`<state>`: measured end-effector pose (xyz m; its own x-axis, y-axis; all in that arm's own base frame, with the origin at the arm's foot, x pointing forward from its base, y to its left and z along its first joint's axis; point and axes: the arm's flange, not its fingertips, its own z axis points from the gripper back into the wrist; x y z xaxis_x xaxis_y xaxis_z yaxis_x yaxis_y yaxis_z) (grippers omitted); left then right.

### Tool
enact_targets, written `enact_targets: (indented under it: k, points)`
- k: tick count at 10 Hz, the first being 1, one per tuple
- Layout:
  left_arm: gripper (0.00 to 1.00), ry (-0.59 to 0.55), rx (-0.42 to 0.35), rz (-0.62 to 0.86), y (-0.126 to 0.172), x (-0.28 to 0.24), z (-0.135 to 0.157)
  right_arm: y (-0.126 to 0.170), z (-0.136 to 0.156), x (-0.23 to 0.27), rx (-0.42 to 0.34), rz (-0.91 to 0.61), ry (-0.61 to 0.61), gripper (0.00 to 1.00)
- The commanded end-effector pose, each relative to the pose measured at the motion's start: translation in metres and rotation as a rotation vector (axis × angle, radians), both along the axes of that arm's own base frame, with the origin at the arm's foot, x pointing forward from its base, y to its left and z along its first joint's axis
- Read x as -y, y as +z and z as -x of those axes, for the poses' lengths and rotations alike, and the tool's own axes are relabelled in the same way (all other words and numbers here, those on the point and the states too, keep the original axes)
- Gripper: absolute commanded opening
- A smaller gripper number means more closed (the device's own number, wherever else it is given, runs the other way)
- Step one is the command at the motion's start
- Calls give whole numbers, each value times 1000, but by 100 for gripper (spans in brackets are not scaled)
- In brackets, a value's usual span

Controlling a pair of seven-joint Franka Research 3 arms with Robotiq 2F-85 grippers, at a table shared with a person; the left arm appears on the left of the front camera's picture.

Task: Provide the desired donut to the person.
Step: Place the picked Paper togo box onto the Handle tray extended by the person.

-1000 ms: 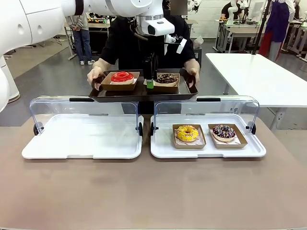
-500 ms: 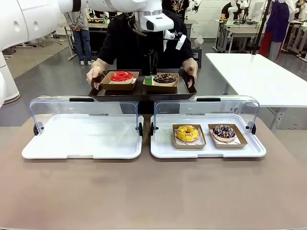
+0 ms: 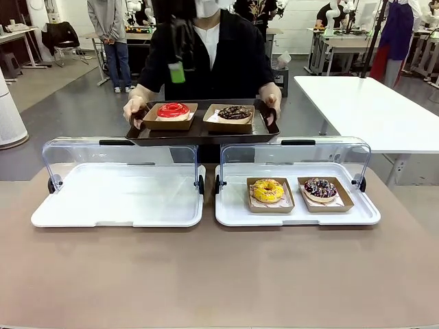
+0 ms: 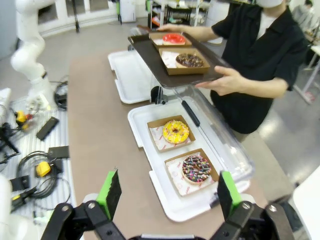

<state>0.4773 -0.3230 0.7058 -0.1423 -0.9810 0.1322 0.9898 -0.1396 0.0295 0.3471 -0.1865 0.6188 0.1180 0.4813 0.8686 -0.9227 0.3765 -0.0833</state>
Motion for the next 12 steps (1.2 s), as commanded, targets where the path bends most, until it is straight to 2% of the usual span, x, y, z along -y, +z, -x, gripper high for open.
enact_targets:
  k: [1, 4, 7, 9, 12]
  points:
    - [100, -20, 29, 7, -44, -65, 59, -1, 0, -1, 10, -12, 8, 100]
    - [100, -17, 58, -47, -73, -128, 90, -1, 0, -1, 10, -12, 8, 100]
    - [100, 67, 65, -9, -86, -186, 90, -1, 0, -1, 10, -12, 8, 100]
    - [100, 121, 55, -2, -92, -203, 84, -1, 0, -1, 10, -12, 8, 100]
    - [100, 116, 38, -18, -88, -205, 85, -1, 0, -1, 10, -12, 8, 100]
